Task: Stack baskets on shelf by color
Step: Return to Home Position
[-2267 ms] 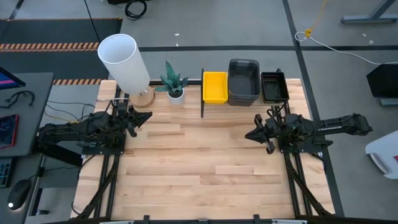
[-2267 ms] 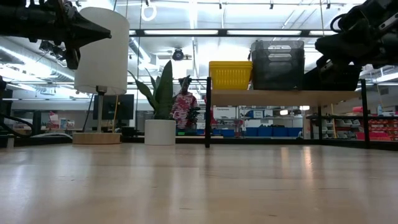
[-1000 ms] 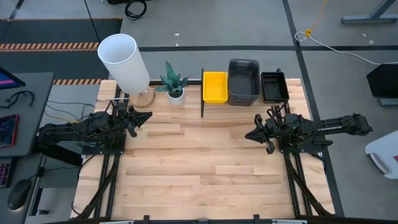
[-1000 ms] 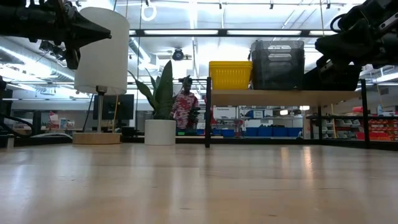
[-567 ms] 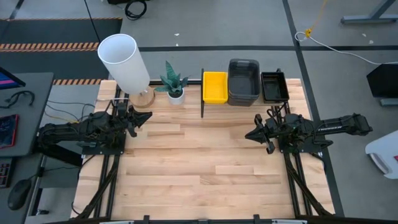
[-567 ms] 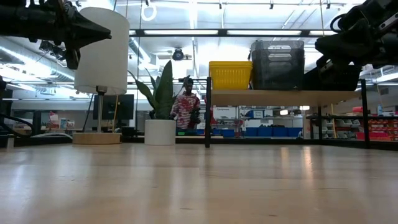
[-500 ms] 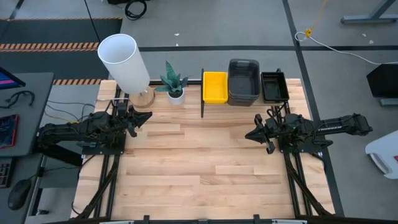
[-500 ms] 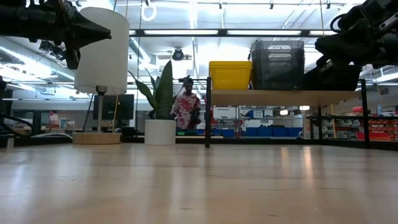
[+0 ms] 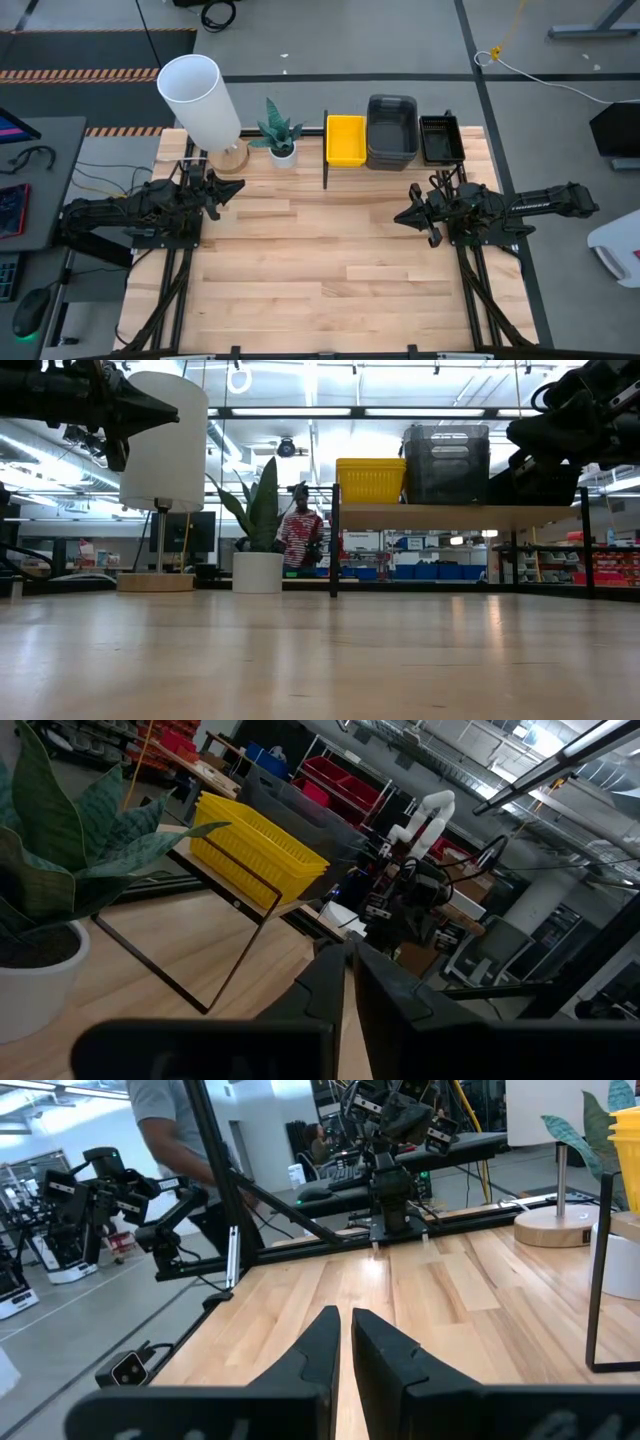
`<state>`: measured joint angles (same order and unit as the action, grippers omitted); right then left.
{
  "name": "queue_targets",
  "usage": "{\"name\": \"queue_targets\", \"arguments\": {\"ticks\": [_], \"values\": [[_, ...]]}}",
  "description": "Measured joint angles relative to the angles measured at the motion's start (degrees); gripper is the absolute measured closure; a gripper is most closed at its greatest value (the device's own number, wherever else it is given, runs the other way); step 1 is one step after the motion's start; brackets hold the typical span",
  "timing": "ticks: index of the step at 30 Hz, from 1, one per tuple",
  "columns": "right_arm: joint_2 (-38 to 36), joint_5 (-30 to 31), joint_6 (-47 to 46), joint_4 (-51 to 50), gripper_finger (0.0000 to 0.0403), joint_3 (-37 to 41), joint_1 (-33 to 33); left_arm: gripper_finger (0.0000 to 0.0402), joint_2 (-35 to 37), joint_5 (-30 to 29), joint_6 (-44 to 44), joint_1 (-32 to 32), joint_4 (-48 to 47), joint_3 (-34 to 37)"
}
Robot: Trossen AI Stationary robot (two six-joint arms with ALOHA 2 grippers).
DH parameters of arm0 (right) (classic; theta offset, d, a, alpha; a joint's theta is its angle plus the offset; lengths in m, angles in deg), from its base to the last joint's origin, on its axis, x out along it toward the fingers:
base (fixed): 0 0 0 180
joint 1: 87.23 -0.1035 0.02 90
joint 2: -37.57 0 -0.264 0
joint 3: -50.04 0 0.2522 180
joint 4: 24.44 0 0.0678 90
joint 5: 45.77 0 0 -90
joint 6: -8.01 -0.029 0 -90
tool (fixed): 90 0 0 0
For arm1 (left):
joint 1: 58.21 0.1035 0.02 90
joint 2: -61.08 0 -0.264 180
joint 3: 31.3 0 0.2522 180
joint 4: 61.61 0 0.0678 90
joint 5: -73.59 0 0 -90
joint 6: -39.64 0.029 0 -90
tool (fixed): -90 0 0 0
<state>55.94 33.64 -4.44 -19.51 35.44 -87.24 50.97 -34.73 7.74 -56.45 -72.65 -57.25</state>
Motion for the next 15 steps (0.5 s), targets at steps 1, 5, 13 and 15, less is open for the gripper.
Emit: {"name": "queue_targets", "arguments": {"ticks": [1,5,13,15], "values": [[0.0,0.0,0.0,0.0,0.0368,0.0,0.0,0.0370,0.0,0.0,0.0,0.0,0.0,0.0],[0.0,0.0,0.0,0.0,0.0368,0.0,0.0,0.0376,0.0,0.0,0.0,0.0,0.0,0.0],[0.0,0.0,0.0,0.0,0.0368,0.0,0.0,0.0373,0.0,0.0,0.0,0.0,0.0,0.0],[0.0,0.0,0.0,0.0,0.0368,0.0,0.0,0.0370,0.0,0.0,0.0,0.0,0.0,0.0]]}}
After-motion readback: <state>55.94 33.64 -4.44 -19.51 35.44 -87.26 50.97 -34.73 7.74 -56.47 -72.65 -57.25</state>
